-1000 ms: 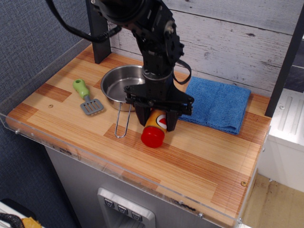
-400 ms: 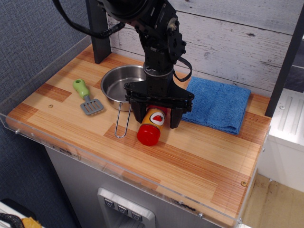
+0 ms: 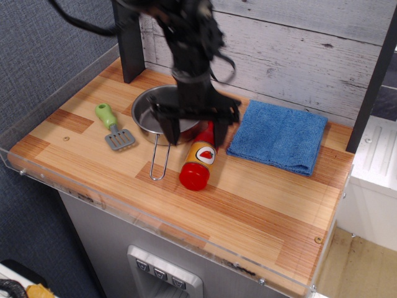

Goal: Place the red bottle between the pot and the towel

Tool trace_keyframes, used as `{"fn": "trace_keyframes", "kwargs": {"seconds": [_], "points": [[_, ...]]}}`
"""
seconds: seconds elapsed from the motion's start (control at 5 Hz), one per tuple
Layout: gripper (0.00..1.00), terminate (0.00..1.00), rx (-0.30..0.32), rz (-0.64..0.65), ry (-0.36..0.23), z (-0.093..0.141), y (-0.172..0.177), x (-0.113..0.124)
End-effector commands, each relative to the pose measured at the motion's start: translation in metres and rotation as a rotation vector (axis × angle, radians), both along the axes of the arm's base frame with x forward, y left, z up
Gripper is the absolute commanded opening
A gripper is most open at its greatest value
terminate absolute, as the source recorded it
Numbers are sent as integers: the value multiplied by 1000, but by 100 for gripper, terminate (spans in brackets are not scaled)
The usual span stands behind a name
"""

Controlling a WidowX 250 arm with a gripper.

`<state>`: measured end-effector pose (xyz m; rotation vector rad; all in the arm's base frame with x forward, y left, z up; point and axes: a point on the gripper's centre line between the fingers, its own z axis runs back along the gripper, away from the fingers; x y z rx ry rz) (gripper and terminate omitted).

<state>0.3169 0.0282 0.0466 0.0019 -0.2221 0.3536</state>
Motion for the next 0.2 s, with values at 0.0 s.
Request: {"fn": "trace_keyframes", "kwargs": {"seconds": [0.0], "points": [[100, 100, 6, 74, -279, 89, 33, 0]]}}
